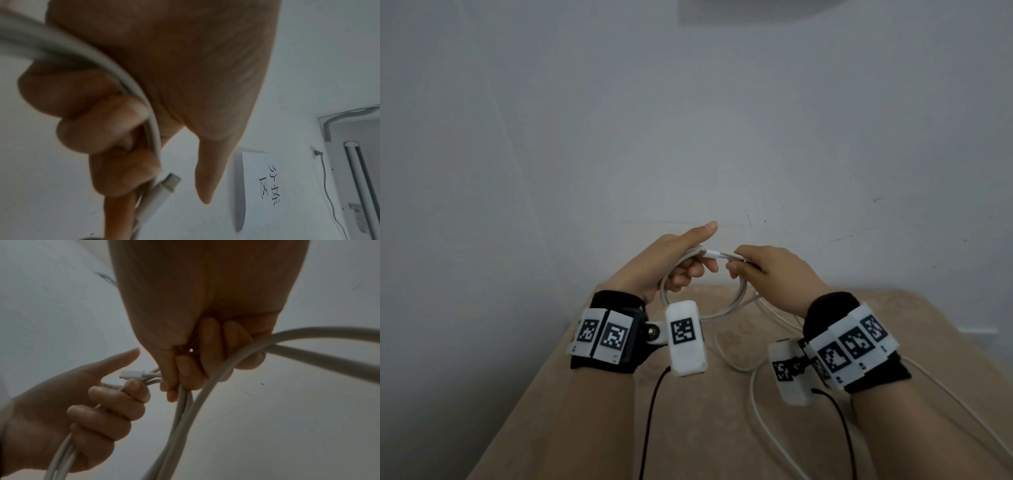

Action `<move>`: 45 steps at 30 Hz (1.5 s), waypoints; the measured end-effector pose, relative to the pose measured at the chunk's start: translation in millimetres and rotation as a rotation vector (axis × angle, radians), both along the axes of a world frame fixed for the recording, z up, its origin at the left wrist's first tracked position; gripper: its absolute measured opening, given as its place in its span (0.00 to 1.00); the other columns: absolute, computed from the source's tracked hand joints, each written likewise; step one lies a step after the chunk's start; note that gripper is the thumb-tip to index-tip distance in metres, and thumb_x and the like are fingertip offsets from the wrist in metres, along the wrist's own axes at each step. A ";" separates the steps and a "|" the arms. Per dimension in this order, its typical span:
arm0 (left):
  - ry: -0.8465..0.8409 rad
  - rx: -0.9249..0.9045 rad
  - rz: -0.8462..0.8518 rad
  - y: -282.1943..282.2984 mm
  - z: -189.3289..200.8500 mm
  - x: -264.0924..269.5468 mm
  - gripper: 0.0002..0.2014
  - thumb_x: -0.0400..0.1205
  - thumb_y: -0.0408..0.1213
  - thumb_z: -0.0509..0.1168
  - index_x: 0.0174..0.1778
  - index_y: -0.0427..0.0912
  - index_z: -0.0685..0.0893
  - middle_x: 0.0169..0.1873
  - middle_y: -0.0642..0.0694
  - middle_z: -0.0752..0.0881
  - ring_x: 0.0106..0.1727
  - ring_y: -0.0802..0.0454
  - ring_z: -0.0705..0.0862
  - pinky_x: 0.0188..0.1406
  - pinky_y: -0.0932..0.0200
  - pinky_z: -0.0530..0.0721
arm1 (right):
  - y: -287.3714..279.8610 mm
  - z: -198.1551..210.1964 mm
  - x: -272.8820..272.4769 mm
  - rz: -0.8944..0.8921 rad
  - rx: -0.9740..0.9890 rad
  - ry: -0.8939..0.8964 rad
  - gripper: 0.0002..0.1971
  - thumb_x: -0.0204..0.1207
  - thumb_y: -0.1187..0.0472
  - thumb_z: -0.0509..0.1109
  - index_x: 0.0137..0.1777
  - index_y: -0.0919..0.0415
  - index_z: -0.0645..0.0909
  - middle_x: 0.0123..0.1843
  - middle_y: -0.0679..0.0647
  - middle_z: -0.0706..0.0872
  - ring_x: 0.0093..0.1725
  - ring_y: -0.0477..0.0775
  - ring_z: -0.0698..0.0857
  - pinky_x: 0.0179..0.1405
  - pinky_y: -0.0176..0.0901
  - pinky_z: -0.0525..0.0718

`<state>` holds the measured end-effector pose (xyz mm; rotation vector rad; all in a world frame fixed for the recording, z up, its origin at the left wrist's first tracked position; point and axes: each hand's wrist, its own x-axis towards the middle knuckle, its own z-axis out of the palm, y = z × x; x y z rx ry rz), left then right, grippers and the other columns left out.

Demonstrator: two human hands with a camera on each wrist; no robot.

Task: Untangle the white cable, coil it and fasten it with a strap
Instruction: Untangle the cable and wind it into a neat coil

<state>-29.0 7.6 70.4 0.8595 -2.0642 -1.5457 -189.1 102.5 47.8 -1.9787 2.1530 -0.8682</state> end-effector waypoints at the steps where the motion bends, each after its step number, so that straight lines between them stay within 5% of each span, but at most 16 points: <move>1: -0.004 -0.012 -0.004 0.3 -0.4 -1.4 0.25 0.79 0.60 0.61 0.33 0.40 0.85 0.19 0.52 0.72 0.18 0.58 0.63 0.19 0.65 0.58 | 0.0 0.3 1.2 0.003 0.005 0.010 0.11 0.84 0.51 0.59 0.41 0.50 0.77 0.30 0.45 0.75 0.33 0.43 0.73 0.37 0.45 0.70; 7: 0.000 0.016 -0.042 -1.6 -3.6 -4.5 0.19 0.83 0.46 0.61 0.29 0.41 0.83 0.18 0.52 0.68 0.15 0.59 0.59 0.17 0.65 0.53 | 0.4 1.3 0.8 -0.012 0.000 0.036 0.11 0.84 0.51 0.58 0.40 0.48 0.76 0.30 0.45 0.74 0.32 0.43 0.73 0.35 0.45 0.69; 13: 0.109 0.133 -0.106 -5.3 -6.2 -4.1 0.18 0.85 0.43 0.58 0.31 0.40 0.78 0.17 0.55 0.63 0.14 0.62 0.57 0.14 0.68 0.51 | -1.2 -0.4 -0.1 -0.007 -0.059 -0.025 0.11 0.82 0.50 0.62 0.40 0.50 0.80 0.28 0.46 0.75 0.31 0.46 0.73 0.34 0.44 0.70; 21: 0.442 0.419 -0.188 -16.9 -3.0 8.0 0.18 0.79 0.45 0.55 0.25 0.43 0.78 0.14 0.57 0.63 0.11 0.65 0.58 0.15 0.66 0.49 | 5.6 7.7 -13.1 0.116 -0.337 -0.658 0.12 0.80 0.54 0.66 0.44 0.61 0.87 0.25 0.46 0.69 0.23 0.41 0.66 0.22 0.28 0.66; 27: 0.609 0.524 -0.161 -18.3 -0.4 11.0 0.19 0.79 0.44 0.55 0.23 0.43 0.77 0.13 0.57 0.64 0.10 0.64 0.59 0.14 0.67 0.50 | 7.5 6.8 -25.2 0.058 -0.364 -0.588 0.12 0.79 0.52 0.67 0.42 0.57 0.88 0.25 0.42 0.71 0.27 0.39 0.70 0.31 0.28 0.70; 32: 0.694 0.581 -0.192 -12.2 2.3 6.8 0.21 0.80 0.44 0.53 0.22 0.43 0.77 0.13 0.56 0.64 0.15 0.59 0.49 0.15 0.67 0.47 | 8.4 9.0 -19.1 0.083 -0.348 -0.553 0.14 0.78 0.50 0.67 0.43 0.57 0.89 0.30 0.54 0.72 0.32 0.45 0.70 0.33 0.30 0.71; 36: 0.742 0.621 -0.258 -6.9 1.1 -3.8 0.21 0.81 0.44 0.53 0.23 0.43 0.77 0.13 0.56 0.66 0.15 0.59 0.49 0.14 0.67 0.49 | 4.4 7.8 -7.0 0.146 -0.266 -0.590 0.16 0.78 0.45 0.64 0.46 0.54 0.89 0.29 0.48 0.72 0.30 0.44 0.69 0.30 0.32 0.68; 41: 0.772 0.668 -0.367 -7.4 -4.5 -12.4 0.18 0.81 0.44 0.54 0.26 0.43 0.77 0.15 0.56 0.68 0.15 0.59 0.53 0.14 0.67 0.52 | 2.8 7.8 -7.7 0.159 -0.312 -0.635 0.16 0.78 0.51 0.67 0.31 0.58 0.81 0.29 0.57 0.66 0.24 0.42 0.64 0.26 0.29 0.64; 45: 0.617 0.546 -0.296 -8.7 -4.5 -6.4 0.20 0.80 0.43 0.53 0.22 0.44 0.76 0.15 0.55 0.66 0.13 0.59 0.58 0.17 0.65 0.54 | 2.6 6.0 -13.2 0.153 -0.252 -0.541 0.18 0.82 0.54 0.64 0.29 0.56 0.75 0.24 0.41 0.69 0.24 0.39 0.67 0.27 0.27 0.65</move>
